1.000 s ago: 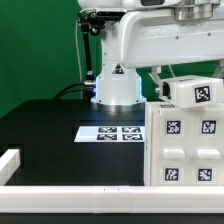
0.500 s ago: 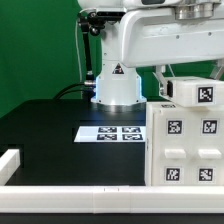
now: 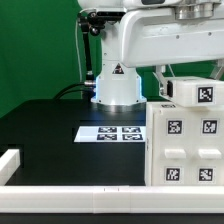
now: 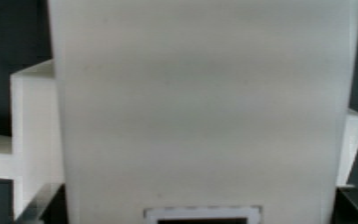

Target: Assemble cabinet

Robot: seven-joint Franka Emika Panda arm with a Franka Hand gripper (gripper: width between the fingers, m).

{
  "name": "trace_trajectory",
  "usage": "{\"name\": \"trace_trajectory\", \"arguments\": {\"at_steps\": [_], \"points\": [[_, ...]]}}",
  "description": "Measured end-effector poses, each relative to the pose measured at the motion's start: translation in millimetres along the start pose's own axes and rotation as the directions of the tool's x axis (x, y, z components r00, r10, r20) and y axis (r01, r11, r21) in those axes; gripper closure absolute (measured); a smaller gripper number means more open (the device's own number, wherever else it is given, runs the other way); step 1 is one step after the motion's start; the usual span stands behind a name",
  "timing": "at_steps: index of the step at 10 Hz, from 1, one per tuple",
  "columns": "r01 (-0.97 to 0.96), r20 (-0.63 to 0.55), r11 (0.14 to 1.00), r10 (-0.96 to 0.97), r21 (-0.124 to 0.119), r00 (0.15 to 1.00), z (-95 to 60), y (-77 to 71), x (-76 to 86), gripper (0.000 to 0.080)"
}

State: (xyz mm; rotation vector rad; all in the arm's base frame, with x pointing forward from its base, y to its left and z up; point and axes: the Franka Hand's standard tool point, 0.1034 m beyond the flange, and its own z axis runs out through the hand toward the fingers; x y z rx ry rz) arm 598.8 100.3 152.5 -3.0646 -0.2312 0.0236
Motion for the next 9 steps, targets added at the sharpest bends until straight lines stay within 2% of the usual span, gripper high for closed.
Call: {"name": "trace_trajectory", "arguments": {"at_steps": [2,3,4,9], "points": [[-0.136,-0.014,0.991,0.136,0.003,0.991,-0.1,-0.1,1.8,0.0255],[-0.302,-0.017,0.953,0.302,0.010,0.953,0.5,-0.6,1.0,0.0255],[-0.515,-0.027,0.856,0.516,0.036,0.856,1.1,-0.8,1.2,0.0255],[-0.739,-0.017,0.672,0.740,0.050,0.672,1.1,-1.3,1.8,0.0255]]}}
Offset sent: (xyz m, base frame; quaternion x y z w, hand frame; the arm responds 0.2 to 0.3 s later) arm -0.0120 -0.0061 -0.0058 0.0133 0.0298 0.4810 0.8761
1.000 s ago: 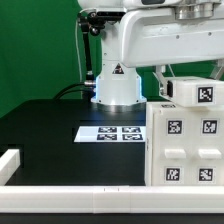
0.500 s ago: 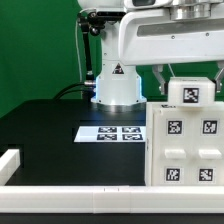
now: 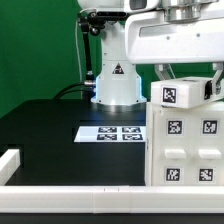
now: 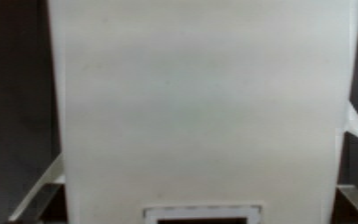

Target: Assemble cabinet

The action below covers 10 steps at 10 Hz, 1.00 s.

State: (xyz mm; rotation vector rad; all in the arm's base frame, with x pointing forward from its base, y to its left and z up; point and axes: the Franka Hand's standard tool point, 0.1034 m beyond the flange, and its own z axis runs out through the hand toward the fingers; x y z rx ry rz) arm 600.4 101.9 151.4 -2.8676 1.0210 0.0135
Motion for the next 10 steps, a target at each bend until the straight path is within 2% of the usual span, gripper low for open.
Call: {"name": "trace_trajectory", "arguments": {"at_steps": [2,4,5,8,10], "points": [[-0.244,0.004,0.970,0.244,0.011,0.970,-0.4,-1.3,-0.9,0.0255],[-0.534,0.018,0.843,0.534,0.061,0.845,0.7,-1.4,2.4,0.0255],[-0.613,0.033,0.787,0.612,0.067,0.790,0.2,-2.4,1.8,0.0255],[-0.709,0.045,0.702,0.708,0.065,0.705,-0.3,-2.8,2.2,0.0255],[-0.703,0.045,0.709,0.701,0.065,0.711,-0.1,-2.7,2.1,0.0255]]}}
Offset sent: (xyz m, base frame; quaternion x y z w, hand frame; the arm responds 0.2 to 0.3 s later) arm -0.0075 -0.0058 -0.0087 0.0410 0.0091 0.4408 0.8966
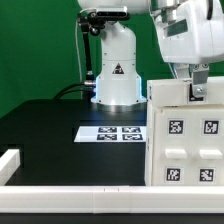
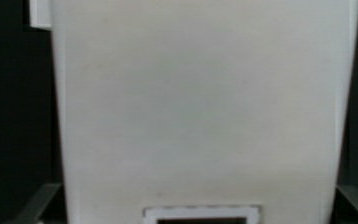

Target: Assemble cabinet

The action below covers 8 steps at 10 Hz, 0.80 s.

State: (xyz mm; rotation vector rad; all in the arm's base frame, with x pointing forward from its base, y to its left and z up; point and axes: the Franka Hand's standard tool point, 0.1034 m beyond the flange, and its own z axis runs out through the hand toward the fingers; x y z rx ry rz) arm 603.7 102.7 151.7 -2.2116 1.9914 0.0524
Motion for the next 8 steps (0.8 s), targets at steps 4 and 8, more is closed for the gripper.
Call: {"name": "trace_trajectory", "arguments": {"at_steps": [4,8], "points": [[0.145,0.027,0.988,-0.144,-0.058,0.989,-18.4,4.5,-7.7,0.0153],[0.406,0.043,0.912,-0.405,-0.049,0.913,-23.3,1.8,-8.5,0.0151]]}}
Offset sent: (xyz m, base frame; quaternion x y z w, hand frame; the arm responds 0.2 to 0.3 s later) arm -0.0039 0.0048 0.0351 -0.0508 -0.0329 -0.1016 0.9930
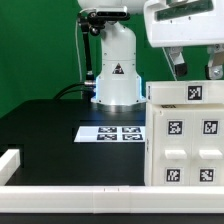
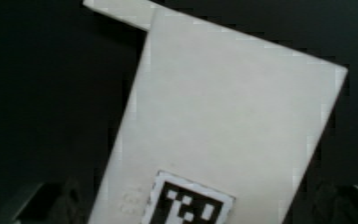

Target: Assemble cabinet

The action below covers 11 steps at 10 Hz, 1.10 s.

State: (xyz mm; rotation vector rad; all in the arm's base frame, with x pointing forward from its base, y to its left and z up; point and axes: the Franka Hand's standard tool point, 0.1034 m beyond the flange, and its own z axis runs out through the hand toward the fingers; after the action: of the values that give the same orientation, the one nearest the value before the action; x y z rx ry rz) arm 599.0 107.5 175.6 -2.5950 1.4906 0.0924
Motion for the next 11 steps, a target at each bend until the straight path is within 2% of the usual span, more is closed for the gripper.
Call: {"name": "trace_trajectory", "arguments": {"at_steps": [1,2,4,7,8,9,10,11], "points": [[0.142,0.002,0.990,-0.142,-0.004,0.990,1.1,2.7,-0.2,0.0151],[0.314,0.012,0.949,-0.314,-0.019,0.949,3.4,5.8,-2.1,0.0151],[0.611,0.049,0.791,-0.610,-0.021,0.791,4.8,3.2,-6.9,0.0151],[0.728,0.048,0.685,-0.727,-0.013,0.685,3.6,3.1,-5.5,0.0151],[0.811,0.045,0.585,-0.809,-0.020,0.586,2.6,3.1,-4.7,0.0151],[0.889,0.040,0.457,-0.888,-0.042,0.458,2.8,2.5,-4.9,0.0151],[0.954,0.048,0.295,-0.953,-0.056,0.298,2.6,1.6,-6.9,0.0151],[0.993,0.059,0.090,-0.994,-0.079,0.095,2.6,-1.8,-10.1,0.0151]]}}
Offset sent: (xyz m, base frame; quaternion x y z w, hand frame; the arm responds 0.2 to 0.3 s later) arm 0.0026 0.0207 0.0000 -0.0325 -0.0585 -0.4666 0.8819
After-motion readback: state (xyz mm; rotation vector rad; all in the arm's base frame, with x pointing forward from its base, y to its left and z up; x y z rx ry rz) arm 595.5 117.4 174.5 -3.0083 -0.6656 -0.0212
